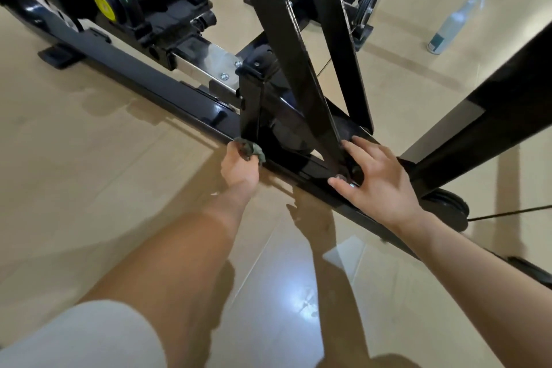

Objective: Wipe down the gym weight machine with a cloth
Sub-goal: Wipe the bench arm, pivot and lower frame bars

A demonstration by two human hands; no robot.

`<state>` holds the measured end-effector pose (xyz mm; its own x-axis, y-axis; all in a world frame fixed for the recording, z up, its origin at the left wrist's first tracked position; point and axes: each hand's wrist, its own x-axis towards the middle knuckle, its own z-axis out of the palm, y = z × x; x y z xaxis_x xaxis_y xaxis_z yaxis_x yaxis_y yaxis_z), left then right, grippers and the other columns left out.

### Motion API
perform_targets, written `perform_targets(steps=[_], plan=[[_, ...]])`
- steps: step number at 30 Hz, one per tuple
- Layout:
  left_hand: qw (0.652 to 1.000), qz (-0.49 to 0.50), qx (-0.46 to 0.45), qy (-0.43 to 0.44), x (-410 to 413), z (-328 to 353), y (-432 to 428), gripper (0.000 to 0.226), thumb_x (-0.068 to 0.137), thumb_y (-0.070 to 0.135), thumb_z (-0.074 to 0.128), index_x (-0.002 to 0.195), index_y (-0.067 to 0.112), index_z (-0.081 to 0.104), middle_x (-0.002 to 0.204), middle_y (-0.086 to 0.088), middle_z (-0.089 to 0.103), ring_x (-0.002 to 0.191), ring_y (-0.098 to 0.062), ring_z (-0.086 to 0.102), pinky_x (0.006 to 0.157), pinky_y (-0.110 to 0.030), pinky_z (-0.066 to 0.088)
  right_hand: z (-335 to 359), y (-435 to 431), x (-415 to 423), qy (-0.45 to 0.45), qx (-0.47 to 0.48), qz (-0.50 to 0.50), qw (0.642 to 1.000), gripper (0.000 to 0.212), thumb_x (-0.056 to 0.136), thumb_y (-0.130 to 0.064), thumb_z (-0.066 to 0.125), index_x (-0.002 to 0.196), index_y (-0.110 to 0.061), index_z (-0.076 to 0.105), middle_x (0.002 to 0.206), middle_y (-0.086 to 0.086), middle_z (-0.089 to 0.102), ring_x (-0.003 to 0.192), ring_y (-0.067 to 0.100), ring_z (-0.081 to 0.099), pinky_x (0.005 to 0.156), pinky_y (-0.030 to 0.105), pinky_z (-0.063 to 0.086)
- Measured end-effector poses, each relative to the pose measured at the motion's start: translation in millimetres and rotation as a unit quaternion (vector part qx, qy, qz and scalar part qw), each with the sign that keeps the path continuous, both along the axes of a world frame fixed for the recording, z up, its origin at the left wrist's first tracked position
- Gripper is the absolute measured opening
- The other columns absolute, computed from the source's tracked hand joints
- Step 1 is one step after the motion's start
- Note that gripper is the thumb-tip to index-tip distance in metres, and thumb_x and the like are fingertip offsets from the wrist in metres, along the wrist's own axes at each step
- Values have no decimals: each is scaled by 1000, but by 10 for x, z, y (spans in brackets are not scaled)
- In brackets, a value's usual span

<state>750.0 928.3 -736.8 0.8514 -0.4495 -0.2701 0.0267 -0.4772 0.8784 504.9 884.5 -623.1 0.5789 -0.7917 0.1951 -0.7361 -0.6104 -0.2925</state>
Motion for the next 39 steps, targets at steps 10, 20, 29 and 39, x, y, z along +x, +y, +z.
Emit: perform_targets(steps=[10, 20, 29, 39], plan=[[944, -278, 47, -171, -585, -244, -77, 34, 94, 28, 67, 128, 23, 67, 129, -6, 53, 112, -30, 58, 99, -35, 45, 187, -89, 103, 90, 49, -15, 995, 94, 75, -44, 86, 155, -34, 37, 155, -4, 40, 140, 21, 34, 109, 40, 42], [912, -322, 56, -249, -525, -342, -9, 37, 100, 27, 60, 136, 21, 62, 131, -6, 51, 114, -31, 58, 100, -39, 47, 264, -178, 40, 118, 62, 29, 991, 90, 80, -40, 83, 155, -31, 36, 152, -1, 43, 133, 25, 41, 105, 35, 40], [792, -535, -4, -294, -1218, -242, -22, 25, 96, 26, 65, 110, 47, 61, 141, -5, 54, 118, -23, 58, 95, -37, 52, 351, -250, 46, 153, 78, 46, 984, 89, 83, -27, 82, 157, -30, 32, 150, 2, 42, 133, 28, 40, 107, 33, 38], [894, -330, 145, -265, -756, -127, 5, 36, 100, 21, 56, 134, 29, 62, 131, -7, 59, 114, -33, 61, 95, -40, 51, 214, -132, 55, 110, 61, 8, 992, 89, 83, -30, 81, 157, -34, 32, 158, -2, 37, 138, 26, 37, 102, 42, 47]])
